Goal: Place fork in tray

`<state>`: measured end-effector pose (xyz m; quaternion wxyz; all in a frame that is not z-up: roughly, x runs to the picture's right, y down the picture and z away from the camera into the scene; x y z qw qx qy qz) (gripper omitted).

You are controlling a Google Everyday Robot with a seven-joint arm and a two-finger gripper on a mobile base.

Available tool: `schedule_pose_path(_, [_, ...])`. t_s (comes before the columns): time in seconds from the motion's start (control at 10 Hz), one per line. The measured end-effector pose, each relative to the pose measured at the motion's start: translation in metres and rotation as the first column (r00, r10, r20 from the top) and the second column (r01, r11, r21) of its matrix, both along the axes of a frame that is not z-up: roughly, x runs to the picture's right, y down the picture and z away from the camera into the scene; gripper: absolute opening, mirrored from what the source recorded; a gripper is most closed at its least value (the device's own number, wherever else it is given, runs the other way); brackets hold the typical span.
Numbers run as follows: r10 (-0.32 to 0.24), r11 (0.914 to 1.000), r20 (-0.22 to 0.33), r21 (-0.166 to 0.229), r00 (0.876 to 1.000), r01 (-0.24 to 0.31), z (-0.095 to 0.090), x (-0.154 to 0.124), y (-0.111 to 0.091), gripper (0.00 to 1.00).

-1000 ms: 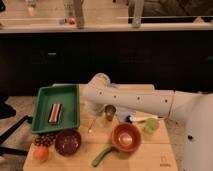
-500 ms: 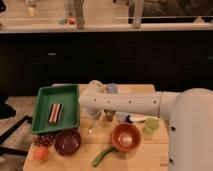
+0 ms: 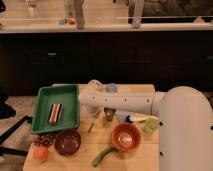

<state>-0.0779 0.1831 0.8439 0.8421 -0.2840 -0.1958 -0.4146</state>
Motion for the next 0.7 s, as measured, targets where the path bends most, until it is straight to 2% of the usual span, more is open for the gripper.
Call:
schedule_pose_path(0.4, [0.0, 1.0, 0.032, -0.003, 0.999, 0.001, 0.019, 0.004, 0.0, 0.8])
schedule_pose_path(0.7, [-0.006, 1.0, 0.036, 0.001, 0.999, 0.006, 0.032, 0.004, -0.001, 0.8])
